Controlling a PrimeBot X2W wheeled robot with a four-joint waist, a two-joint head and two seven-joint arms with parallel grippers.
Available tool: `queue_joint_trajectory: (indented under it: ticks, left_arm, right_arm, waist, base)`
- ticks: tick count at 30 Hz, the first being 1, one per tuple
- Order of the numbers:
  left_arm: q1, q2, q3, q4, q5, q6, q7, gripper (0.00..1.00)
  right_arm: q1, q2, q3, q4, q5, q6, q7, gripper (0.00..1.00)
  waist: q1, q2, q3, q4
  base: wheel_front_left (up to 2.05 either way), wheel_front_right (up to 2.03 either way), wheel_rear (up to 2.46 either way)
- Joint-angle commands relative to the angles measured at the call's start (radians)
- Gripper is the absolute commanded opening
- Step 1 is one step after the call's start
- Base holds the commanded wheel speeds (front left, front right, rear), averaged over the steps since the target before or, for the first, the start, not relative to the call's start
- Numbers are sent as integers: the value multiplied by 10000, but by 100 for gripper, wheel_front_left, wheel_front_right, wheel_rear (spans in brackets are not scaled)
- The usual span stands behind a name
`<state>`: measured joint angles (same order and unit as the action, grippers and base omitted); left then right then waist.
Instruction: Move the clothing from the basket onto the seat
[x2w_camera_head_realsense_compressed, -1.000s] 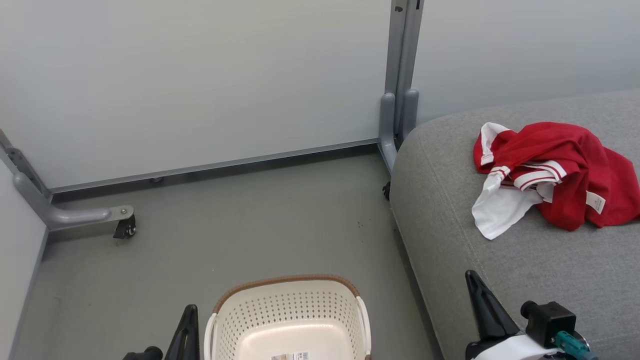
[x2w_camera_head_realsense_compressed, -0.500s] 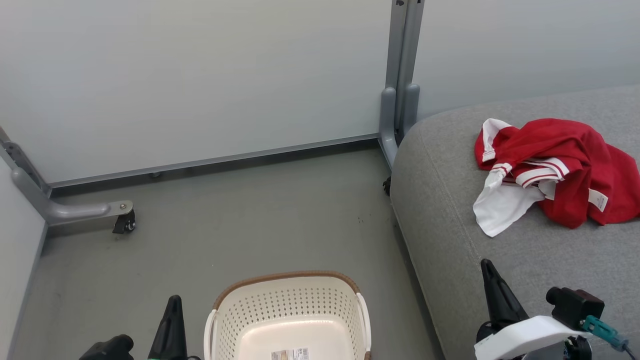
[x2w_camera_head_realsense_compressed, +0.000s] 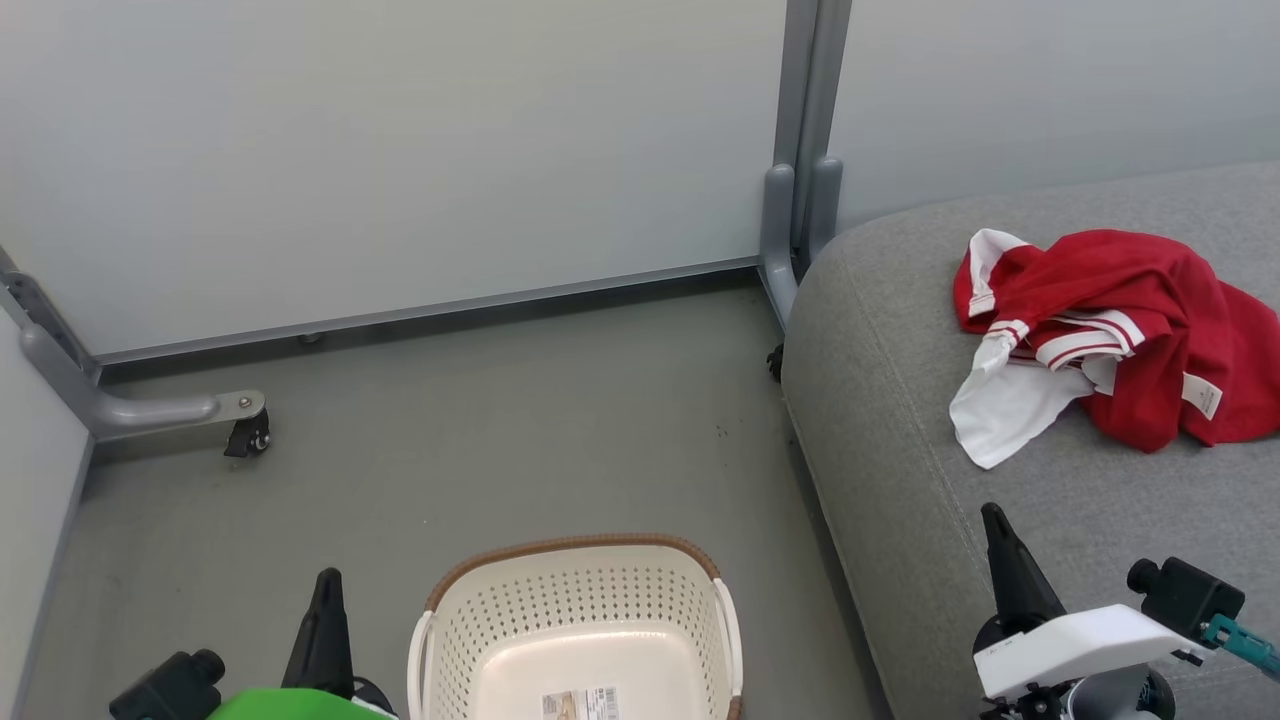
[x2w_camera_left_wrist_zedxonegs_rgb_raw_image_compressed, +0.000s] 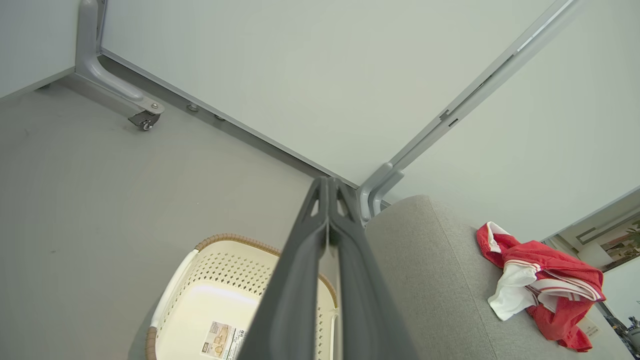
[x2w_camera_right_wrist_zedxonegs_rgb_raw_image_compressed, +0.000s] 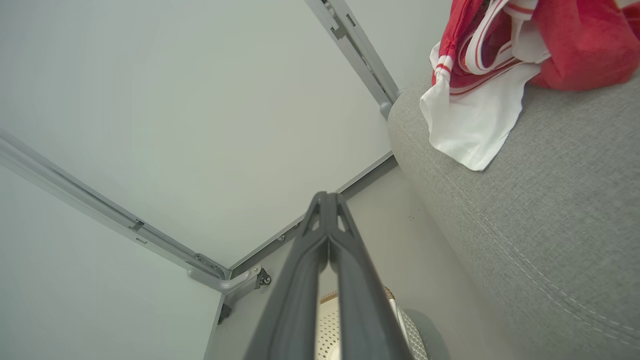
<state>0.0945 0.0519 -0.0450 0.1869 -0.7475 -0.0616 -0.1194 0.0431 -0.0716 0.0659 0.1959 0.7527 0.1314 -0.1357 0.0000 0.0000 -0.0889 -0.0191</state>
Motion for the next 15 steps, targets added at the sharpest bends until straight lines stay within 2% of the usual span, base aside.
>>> queue_joint_trajectory:
  ticks: [1, 15]
  left_arm:
    - [-365, 100, 83, -94, -372, -72, 76, 0]
    - [-820, 122, 420, 74, -2533, -235, 616, 0]
  right_arm:
    - [-333, -47, -88, -90, 393, -4, 80, 0]
    - [-659, -81, -402, 46, 2600, -4, 597, 0]
  waist:
    - [0, 0, 17, 4]
    - [0, 0, 188, 40]
  base:
    - [0, 0, 0]
    - [0, 0, 0]
